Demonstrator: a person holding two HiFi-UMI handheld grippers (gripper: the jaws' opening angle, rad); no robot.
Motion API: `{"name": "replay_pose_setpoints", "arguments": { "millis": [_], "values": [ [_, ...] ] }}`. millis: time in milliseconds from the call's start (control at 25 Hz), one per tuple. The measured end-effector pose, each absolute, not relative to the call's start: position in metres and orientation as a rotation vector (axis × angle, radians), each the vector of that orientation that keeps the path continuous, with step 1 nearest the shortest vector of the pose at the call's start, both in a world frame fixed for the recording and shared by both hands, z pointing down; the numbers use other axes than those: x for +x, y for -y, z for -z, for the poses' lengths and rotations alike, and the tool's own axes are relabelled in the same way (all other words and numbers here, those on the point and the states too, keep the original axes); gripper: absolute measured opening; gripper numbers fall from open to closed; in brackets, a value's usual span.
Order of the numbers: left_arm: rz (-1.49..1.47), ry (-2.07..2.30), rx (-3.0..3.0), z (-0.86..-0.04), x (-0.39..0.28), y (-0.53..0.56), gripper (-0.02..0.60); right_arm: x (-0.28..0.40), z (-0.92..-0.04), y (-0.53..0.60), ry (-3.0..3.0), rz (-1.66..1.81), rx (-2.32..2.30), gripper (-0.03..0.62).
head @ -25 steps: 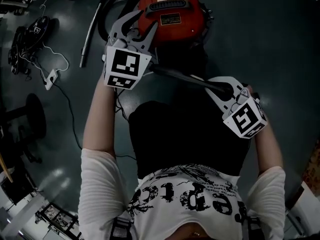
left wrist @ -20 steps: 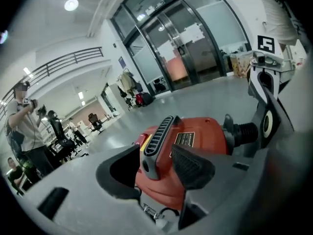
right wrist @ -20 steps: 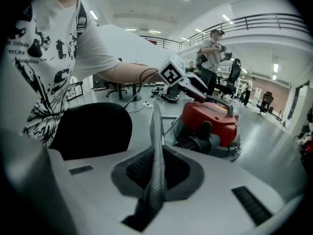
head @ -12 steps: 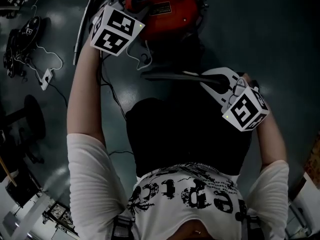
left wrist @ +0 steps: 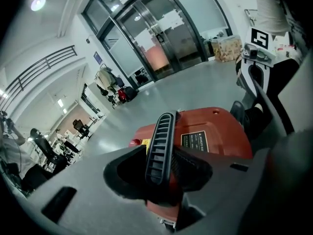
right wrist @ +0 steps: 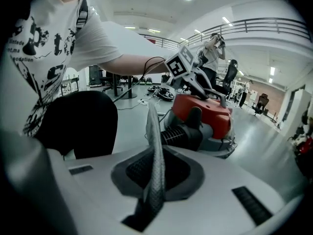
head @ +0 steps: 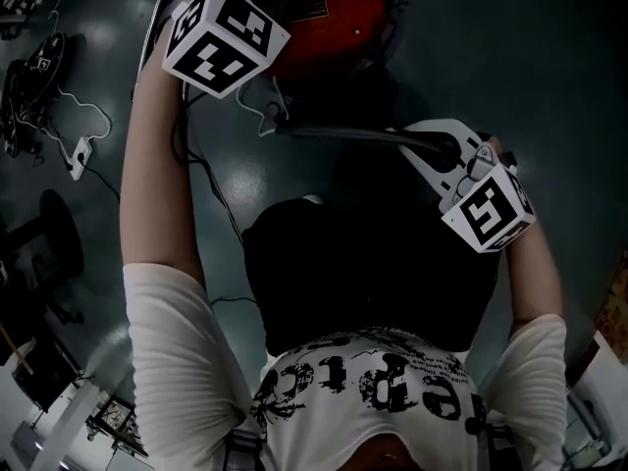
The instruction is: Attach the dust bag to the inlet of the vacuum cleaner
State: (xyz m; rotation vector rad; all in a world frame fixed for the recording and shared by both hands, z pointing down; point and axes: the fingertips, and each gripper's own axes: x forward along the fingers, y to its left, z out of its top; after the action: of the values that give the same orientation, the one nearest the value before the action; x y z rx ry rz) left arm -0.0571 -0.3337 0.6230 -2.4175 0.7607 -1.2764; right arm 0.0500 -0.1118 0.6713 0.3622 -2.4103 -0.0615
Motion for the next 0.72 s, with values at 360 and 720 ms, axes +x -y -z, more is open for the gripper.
{"name": "replay_pose_setpoints", "arguments": {
  "millis": [360,720],
  "values": [
    [1.304,-0.725,-2.403,-0.620,-0.056,0.332,0.138,0.055,-0.675,0.129,2.357,0.116,0.533,0.040],
    [1.292,-0.741,-2.401,-0.622,-0.056,0.335,0.137,0.048,-0.675,0.135,2.306,0.136,0.596,0.046]
  ]
}}
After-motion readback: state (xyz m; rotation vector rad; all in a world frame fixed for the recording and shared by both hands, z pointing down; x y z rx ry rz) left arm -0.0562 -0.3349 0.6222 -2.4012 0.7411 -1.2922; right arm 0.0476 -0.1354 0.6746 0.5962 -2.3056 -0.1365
